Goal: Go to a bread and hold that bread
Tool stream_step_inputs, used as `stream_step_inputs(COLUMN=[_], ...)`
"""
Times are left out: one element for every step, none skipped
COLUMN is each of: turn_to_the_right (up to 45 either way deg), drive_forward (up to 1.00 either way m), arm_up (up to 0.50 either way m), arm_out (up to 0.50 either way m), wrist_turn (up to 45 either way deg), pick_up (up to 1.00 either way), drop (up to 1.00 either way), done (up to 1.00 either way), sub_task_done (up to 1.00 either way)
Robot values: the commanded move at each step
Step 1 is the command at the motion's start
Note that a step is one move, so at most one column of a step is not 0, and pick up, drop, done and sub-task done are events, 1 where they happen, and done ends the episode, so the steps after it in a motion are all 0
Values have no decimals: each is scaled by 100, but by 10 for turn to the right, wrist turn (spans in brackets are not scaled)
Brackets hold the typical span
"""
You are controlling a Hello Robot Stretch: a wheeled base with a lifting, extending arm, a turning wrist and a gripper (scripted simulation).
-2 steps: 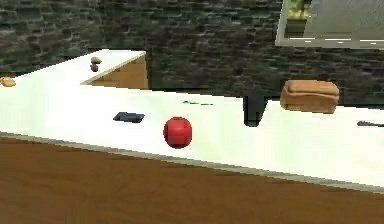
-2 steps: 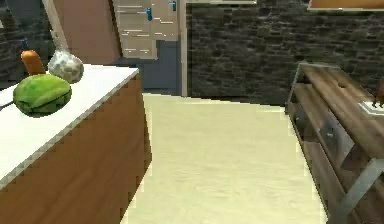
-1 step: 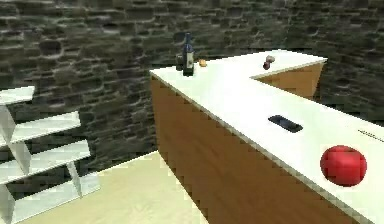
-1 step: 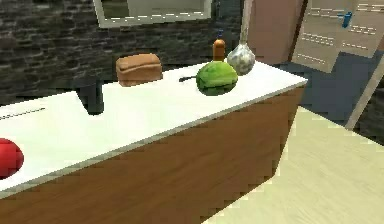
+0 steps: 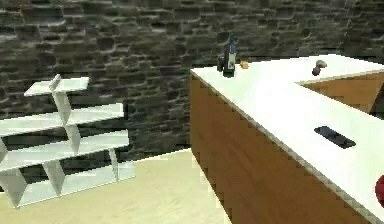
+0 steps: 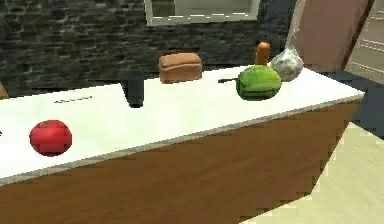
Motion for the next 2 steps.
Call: stream_step_inputs(turn_to_the_right=[450,450], drive_forward=[0,0], arm_up=[0,0], arm_out=[0,0], wrist_turn=[0,0], pick_up=[0,0], drop=[0,0], done=[0,0], sub_task_done=[0,0])
